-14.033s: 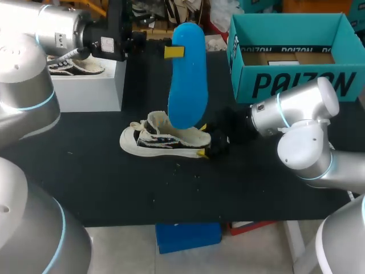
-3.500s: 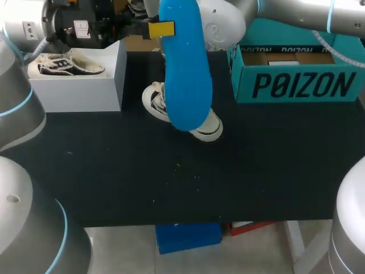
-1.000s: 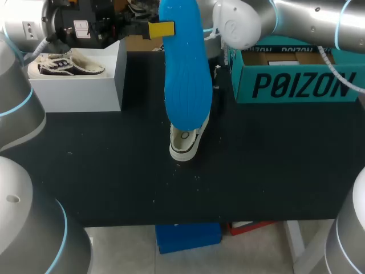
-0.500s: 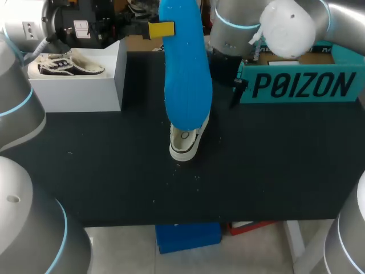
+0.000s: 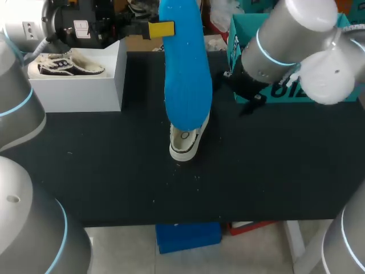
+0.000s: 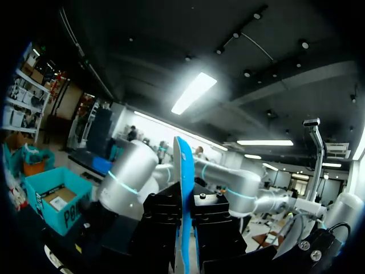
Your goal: Take the shoe out of the shoebox, open the shoe tongue, remove and reinsert the insole, then place the shoe into the shoebox
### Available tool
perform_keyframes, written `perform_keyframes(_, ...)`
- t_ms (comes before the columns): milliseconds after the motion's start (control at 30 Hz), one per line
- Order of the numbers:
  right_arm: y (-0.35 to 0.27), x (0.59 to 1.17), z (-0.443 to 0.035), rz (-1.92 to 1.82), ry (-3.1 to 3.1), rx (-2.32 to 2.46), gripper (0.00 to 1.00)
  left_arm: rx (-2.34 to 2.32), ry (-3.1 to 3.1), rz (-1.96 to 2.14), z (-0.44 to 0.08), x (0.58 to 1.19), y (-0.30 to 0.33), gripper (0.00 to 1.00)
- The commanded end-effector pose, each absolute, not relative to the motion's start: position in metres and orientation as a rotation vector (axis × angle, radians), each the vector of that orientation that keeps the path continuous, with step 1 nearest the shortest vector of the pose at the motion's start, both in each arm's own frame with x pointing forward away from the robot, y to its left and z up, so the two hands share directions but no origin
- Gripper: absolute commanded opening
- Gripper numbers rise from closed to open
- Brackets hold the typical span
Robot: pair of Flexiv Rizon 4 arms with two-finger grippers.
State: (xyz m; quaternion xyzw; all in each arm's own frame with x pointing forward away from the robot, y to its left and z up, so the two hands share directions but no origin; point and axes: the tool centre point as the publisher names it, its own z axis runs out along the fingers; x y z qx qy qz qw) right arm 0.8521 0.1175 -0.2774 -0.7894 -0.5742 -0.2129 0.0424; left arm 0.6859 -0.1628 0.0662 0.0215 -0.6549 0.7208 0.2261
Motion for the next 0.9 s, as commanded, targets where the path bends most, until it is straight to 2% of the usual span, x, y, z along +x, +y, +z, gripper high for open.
perform_keyframes(33,0.103,0.849,-0.27,-1.188,-1.411,-1.907,1.0,0.059,-1.806,1.988,0.065,0.685,-0.163,0.0)
perform_keyframes(567,0.111,0.856,-0.25,-1.373,-1.261,-1.477,1.0,0.059,-1.806,1.988,0.065,0.685,-0.163,0.0)
perform_keyframes(900,0.114,0.853,-0.245,-1.412,-1.206,-1.386,1.0,0.059,-1.806,1.988,0.065,0.685,-0.163,0.0)
